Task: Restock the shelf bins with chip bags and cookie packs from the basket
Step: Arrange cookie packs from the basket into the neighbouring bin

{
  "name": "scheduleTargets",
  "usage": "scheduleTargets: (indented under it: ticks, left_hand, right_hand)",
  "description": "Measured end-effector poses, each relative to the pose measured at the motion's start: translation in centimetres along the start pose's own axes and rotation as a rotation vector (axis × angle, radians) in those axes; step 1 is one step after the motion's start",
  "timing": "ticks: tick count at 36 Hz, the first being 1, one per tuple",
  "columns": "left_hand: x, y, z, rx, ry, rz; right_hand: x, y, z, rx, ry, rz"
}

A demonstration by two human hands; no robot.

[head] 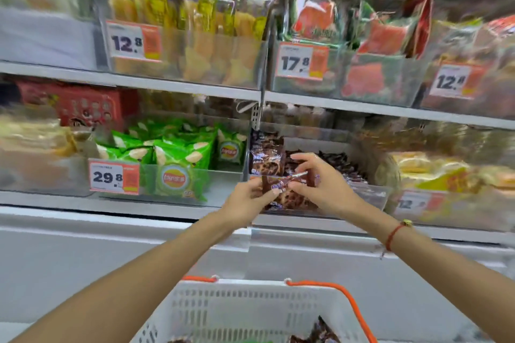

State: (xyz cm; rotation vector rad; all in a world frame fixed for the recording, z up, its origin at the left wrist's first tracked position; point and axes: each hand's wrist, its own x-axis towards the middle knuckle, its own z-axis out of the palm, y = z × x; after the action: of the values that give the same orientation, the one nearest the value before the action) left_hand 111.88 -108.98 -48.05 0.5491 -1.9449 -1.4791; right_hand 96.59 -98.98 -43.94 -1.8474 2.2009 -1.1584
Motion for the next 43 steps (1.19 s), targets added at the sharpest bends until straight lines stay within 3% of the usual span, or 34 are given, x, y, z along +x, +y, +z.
scheduleTargets:
  ticks: [7, 12, 16, 21, 31, 40, 43]
  left_hand:
    - [3.5, 1.4, -0.3, -0.052, 0.207, 0.075]
    - [4.7, -0.1, -2.8, 0.250, 0.397, 0.045]
    - [5.3, -1.4, -3.9, 0.517, 0.372, 0.035]
    - [5.5, -2.0, -4.4, 0.632, 0.316, 0.067]
    - [5.2, -2.6, -4.3, 0.622, 0.384, 0.100]
    - [5.2, -2.2, -4.4, 0.616, 0.348, 0.075]
    - [5.0, -1.5, -4.8, 0.618, 0.294, 0.083]
  right_hand:
    - [4.5, -1.0, -2.0, -0.196, -0.033, -0.097]
    - [7.6, -0.8, -2.0, -0.142, 0.071, -0.090]
    - [9.2, 0.1, -0.2, -0.121, 0.078, -0.049]
    - [10.0, 0.8, 2.6, -0.132, 0.096, -0.043]
    - [8.8, 1.7, 4.8, -0.349, 0.156, -0.133]
    - [8.8, 0.9, 3.8, -0.539, -0.075, -0.163]
    - [8.1, 0.4, 3.0, -0.519, -0.054, -0.170]
